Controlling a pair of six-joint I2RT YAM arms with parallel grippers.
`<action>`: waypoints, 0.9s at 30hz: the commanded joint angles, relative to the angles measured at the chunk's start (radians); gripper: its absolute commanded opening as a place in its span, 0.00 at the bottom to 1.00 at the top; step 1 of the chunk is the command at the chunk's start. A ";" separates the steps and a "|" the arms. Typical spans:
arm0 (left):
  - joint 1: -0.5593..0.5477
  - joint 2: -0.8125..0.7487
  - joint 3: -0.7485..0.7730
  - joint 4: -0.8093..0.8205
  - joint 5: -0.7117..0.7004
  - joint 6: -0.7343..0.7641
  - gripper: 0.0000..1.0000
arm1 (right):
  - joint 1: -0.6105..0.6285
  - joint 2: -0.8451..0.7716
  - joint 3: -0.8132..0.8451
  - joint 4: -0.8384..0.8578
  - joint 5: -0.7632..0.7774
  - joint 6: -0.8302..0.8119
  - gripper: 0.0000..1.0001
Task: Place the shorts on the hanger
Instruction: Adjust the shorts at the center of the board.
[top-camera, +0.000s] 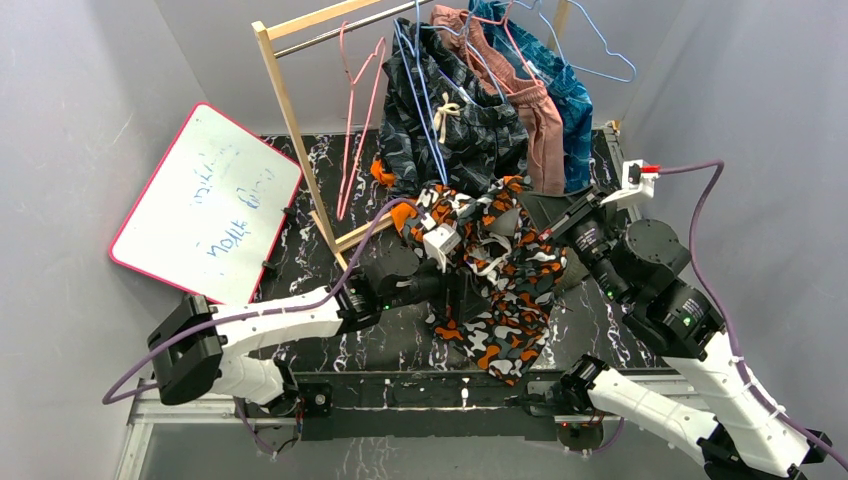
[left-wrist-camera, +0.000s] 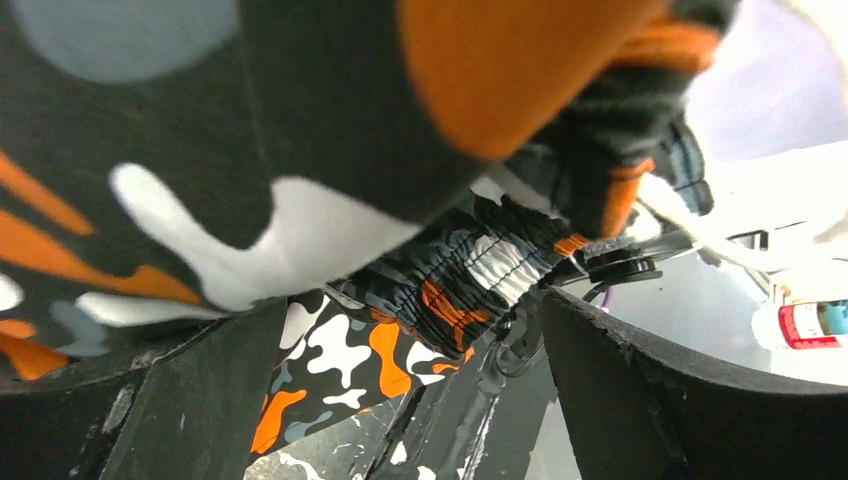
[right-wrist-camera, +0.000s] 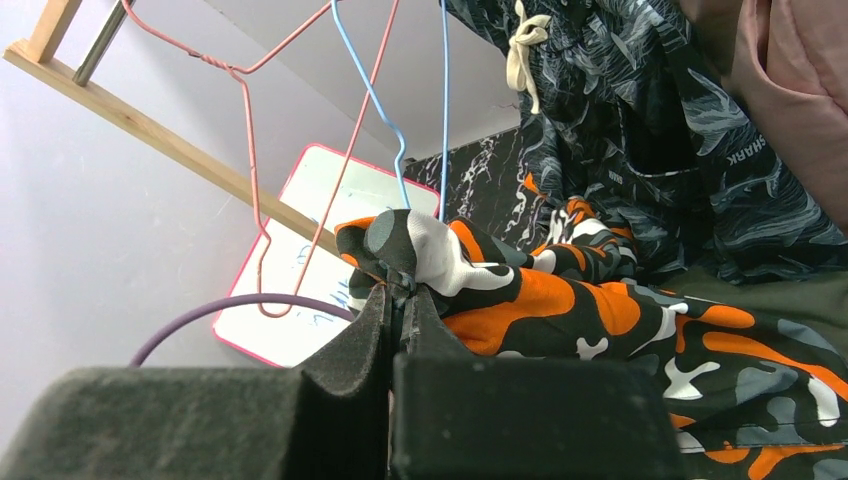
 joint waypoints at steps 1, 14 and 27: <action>-0.028 0.018 0.007 0.056 -0.040 0.048 0.98 | -0.003 -0.019 -0.007 0.102 0.020 0.022 0.00; -0.033 -0.073 -0.041 0.030 -0.146 0.027 0.22 | -0.003 -0.041 0.012 0.045 0.028 -0.007 0.00; -0.038 -0.591 0.072 -0.436 -0.433 0.069 0.00 | -0.003 -0.109 0.112 -0.061 0.141 -0.223 0.00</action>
